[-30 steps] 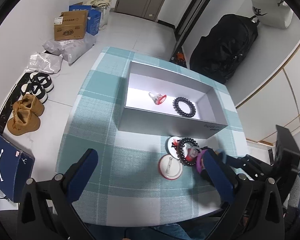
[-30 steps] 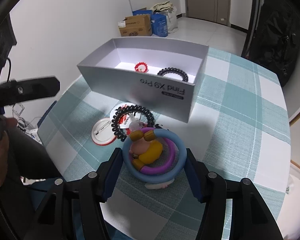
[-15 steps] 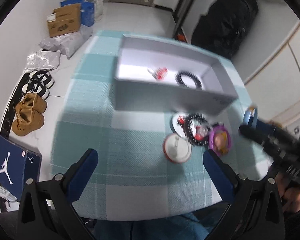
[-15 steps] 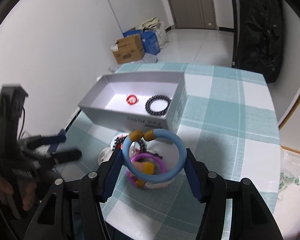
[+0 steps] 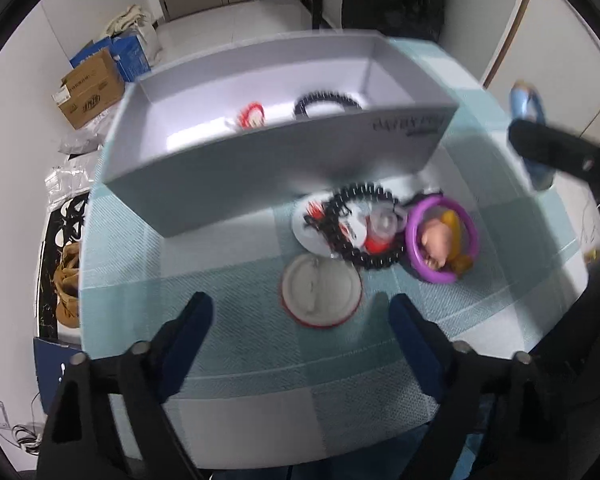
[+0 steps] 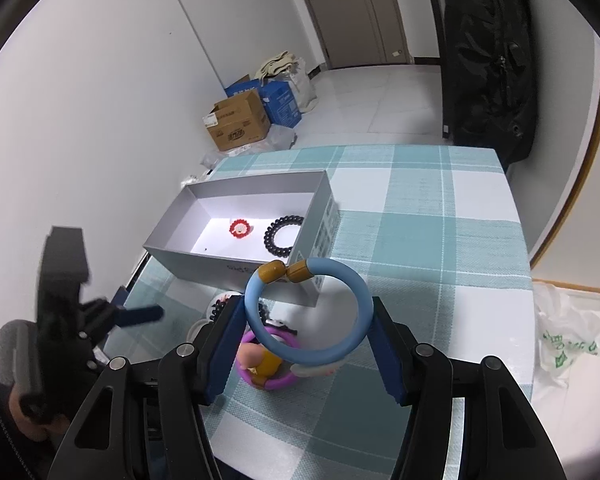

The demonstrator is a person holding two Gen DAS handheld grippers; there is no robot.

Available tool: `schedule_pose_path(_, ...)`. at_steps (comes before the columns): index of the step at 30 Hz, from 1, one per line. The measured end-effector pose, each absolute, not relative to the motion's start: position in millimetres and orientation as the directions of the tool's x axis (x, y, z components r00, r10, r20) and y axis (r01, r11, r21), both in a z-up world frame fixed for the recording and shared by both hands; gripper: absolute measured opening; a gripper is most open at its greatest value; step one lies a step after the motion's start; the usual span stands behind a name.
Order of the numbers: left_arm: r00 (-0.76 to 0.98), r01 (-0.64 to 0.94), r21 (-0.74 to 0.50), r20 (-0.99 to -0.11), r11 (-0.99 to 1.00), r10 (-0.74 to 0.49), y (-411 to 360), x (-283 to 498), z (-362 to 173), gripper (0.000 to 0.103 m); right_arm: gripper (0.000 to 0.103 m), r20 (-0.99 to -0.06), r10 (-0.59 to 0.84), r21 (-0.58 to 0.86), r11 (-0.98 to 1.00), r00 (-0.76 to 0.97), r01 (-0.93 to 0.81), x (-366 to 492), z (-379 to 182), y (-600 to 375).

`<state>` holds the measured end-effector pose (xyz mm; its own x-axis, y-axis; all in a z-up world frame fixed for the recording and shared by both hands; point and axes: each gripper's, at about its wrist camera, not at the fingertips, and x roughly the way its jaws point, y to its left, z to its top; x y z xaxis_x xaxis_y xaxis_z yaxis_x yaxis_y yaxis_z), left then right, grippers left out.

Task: Organize jewelry
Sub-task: 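Grasp the light blue ring with the right gripper and lift it, then grasp the white round badge with the left gripper while the right gripper holds the blue ring, then carry the badge and blue ring into the white box and release both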

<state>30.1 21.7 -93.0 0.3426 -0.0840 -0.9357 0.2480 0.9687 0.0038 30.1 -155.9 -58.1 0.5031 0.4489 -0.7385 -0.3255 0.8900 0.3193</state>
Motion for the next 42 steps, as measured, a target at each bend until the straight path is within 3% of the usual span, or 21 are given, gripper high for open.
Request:
schedule_pose_path(4, 0.333, 0.237, -0.021, -0.937, 0.971, -0.102, 27, 33, -90, 0.073, 0.06, -0.74, 0.447, 0.325, 0.892, 0.503, -0.315, 30, -58, -160)
schedule_pose_path(10, 0.337, 0.272, -0.027, -0.933, 0.962, -0.122, 17, 31, -86, 0.038, 0.06, -0.744, 0.443, 0.332, 0.895, 0.5, -0.299, 30, -58, -163)
schedule_pose_path(28, 0.334, 0.175, -0.169, -0.917, 0.97, -0.22, 46, 21, -67, 0.037, 0.06, -0.739, 0.436, 0.324, 0.898, 0.513, -0.296, 29, -54, -162)
schedule_pose_path(42, 0.605, 0.095, -0.305, -0.738, 0.948, -0.298, 58, 35, -8, 0.037, 0.06, -0.671, 0.43, 0.305, 0.903, 0.604, -0.304, 34, -23, -155)
